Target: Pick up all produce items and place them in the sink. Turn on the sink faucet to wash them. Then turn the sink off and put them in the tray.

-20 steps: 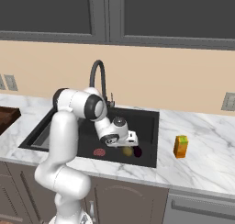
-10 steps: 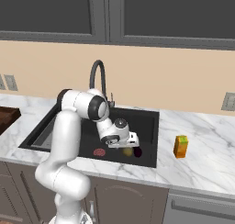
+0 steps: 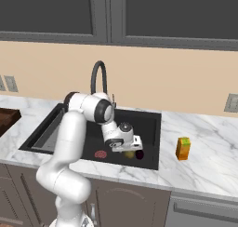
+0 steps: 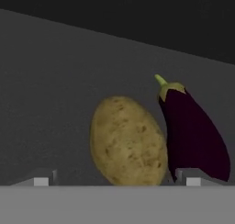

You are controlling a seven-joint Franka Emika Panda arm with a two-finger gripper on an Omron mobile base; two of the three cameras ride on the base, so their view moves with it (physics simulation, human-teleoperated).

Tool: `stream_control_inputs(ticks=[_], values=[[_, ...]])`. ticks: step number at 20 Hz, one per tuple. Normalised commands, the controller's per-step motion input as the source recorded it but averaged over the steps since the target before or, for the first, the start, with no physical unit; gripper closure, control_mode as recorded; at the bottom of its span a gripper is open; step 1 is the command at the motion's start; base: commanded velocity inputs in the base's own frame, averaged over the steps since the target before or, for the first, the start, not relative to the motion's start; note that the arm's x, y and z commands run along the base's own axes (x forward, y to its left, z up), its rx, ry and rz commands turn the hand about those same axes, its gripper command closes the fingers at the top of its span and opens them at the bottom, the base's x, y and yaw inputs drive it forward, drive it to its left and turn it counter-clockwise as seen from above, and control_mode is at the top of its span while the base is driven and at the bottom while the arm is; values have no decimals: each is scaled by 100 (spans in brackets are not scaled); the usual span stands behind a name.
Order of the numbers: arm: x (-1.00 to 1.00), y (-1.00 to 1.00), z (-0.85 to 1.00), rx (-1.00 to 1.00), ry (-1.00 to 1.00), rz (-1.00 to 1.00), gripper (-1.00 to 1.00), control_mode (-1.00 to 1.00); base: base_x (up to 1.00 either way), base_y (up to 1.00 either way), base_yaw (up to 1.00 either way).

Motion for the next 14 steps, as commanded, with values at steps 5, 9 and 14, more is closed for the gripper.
stream_control_inputs(ticks=[5,9,14], values=[[16,0,-28,0,0,4,-100,-100,0,0,0],[18,-4,-25,0,0,5,-100,-100,0,0,0],[15,-3,-30,0,0,4,-100,-100,0,0,0]])
